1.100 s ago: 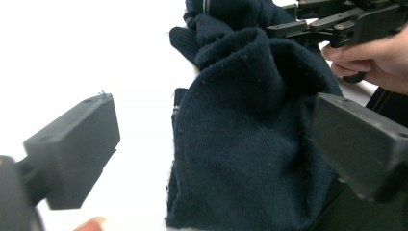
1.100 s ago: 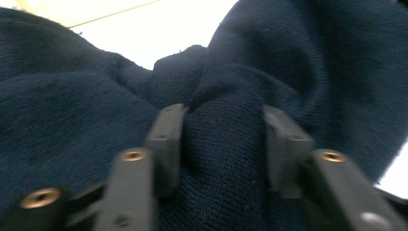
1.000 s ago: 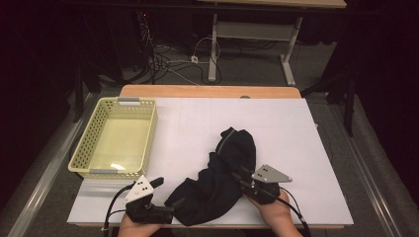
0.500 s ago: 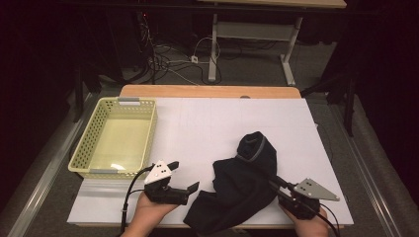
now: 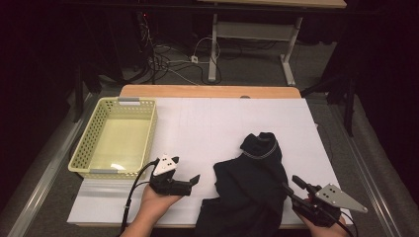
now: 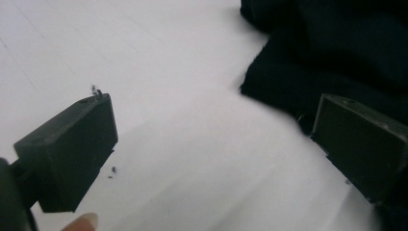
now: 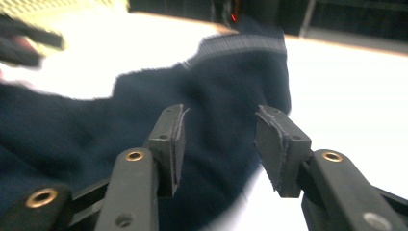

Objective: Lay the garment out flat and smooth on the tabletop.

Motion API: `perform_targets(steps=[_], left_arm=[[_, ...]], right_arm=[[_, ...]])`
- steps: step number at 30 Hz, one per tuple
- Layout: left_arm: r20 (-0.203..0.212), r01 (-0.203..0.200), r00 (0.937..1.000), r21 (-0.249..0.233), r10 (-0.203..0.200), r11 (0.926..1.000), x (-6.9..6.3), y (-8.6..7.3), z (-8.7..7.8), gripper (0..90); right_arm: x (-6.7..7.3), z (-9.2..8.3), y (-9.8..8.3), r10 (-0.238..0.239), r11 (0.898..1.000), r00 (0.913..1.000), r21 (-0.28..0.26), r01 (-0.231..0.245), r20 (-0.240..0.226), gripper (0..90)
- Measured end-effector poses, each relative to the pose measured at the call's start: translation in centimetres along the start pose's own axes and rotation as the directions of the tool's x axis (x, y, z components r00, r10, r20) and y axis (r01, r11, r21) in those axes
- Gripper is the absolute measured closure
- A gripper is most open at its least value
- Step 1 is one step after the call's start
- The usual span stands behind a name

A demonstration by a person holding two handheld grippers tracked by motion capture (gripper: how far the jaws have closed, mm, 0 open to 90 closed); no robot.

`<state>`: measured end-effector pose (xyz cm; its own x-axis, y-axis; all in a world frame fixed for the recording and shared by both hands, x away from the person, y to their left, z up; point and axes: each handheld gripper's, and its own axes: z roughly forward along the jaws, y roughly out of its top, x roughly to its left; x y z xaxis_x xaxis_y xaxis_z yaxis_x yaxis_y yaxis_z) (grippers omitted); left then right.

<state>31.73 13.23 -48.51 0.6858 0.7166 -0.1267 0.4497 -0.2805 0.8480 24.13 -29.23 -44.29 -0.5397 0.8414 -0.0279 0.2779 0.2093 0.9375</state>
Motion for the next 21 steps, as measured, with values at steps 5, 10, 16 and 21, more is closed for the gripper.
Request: perform_targets(steps=[5,10,16,21], left_arm=[[-0.014,-0.018,0.9997,-0.005,0.018,0.9998,-0.2,-0.4,0.0,1.8],[0.024,0.023,0.9995,-0.049,-0.022,0.9985,0.2,-0.7,-0.5,2.2],[0.034,0.003,0.9994,-0.047,-0.001,0.9989,0.0,-0.9,-0.6,2.2],[0.037,-0.002,0.9993,-0.045,0.004,0.999,0.0,-0.9,-0.6,2.2]], right_arm=[[3.3,1.8,1.6,-0.056,0.998,0.9914,-0.002,0.056,-0.118,50.5],[6.2,5.6,0.2,-0.126,0.976,0.9806,0.156,0.149,-0.15,45.6],[5.8,7.0,-1.7,-0.157,0.957,0.981,0.228,0.179,-0.114,59.4],[5.6,6.6,-1.6,-0.165,0.958,0.9801,0.22,0.186,-0.111,84.0]])
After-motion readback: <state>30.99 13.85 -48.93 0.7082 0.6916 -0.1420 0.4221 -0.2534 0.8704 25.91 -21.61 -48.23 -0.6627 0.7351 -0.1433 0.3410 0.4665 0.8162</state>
